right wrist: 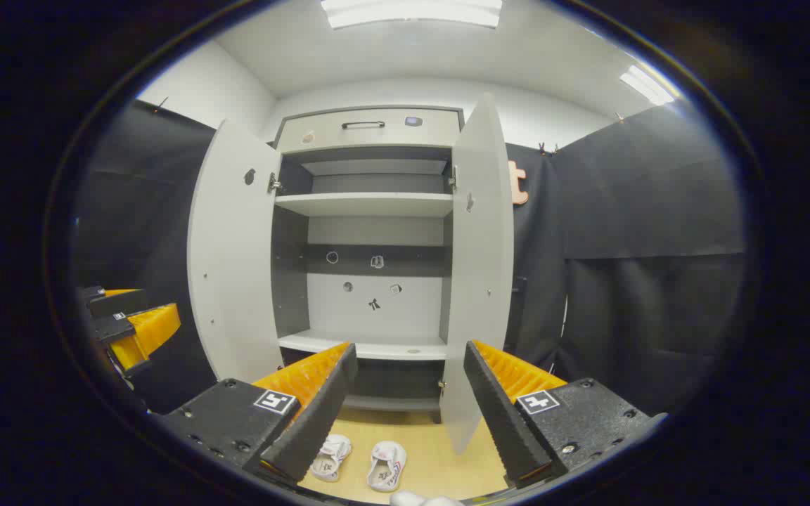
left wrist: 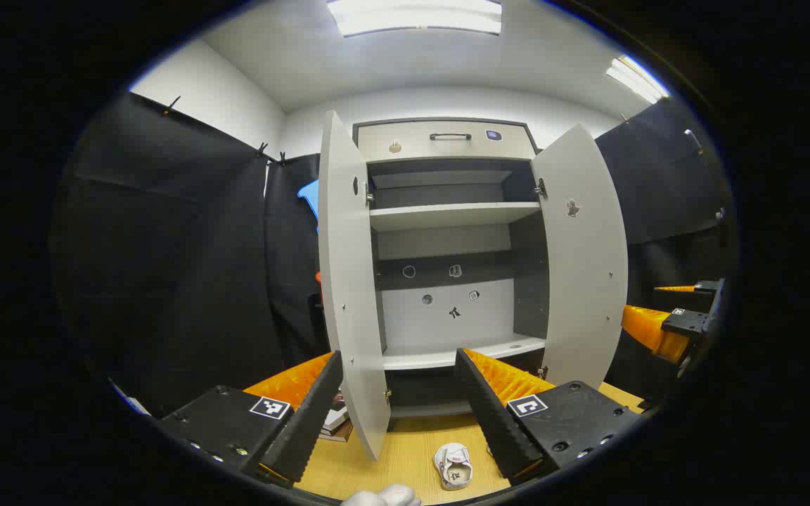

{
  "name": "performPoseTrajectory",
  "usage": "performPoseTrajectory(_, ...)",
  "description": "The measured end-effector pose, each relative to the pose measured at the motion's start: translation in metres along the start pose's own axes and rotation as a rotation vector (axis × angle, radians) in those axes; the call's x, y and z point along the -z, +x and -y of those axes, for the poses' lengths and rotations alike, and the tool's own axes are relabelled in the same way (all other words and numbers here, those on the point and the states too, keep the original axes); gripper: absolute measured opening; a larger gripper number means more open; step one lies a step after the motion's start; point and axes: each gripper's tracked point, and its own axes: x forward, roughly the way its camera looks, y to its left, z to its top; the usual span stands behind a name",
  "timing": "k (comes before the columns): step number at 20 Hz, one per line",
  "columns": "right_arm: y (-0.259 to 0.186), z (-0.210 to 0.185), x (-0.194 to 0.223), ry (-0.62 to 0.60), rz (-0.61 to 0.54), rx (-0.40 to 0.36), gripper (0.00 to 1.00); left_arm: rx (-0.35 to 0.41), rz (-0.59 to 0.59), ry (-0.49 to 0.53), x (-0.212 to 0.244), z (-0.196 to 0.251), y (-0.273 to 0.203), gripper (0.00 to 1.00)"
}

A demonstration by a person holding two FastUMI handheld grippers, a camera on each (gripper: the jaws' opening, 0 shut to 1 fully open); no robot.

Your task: Grab one shoe with the right hand and put it into the shoe cabinet, grab the other shoe with the left hand and put it into the shoe cabinet; then close the right door with the right hand and the left door with the left hand.

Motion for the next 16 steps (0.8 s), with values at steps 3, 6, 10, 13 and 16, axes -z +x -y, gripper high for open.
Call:
performPoseTrajectory(3,0.001,0.000,0.000,-0.005,-0.002,0.001,0.99,-0.001,-0.002,-0.002,0.002,-0.003,0.000,0.96)
performPoseTrajectory(6,-0.001,0.002,-0.001,-0.009,-0.005,-0.006,0.99,0.000,-0.005,0.000,0.002,-0.006,0.001,0.96)
performPoseTrajectory(10,0.001,0.000,-0.003,-0.014,-0.010,-0.010,0.99,-0.011,-0.005,0.002,0.005,-0.010,0.002,0.96)
performPoseTrajectory(13,0.004,-0.002,-0.001,-0.019,-0.013,-0.011,0.99,-0.013,-0.004,0.004,0.004,-0.011,0.005,0.96)
performPoseTrajectory(16,0.007,-0.004,0.017,-0.026,-0.035,-0.020,0.99,-0.016,-0.005,0.008,0.007,-0.011,0.005,0.96)
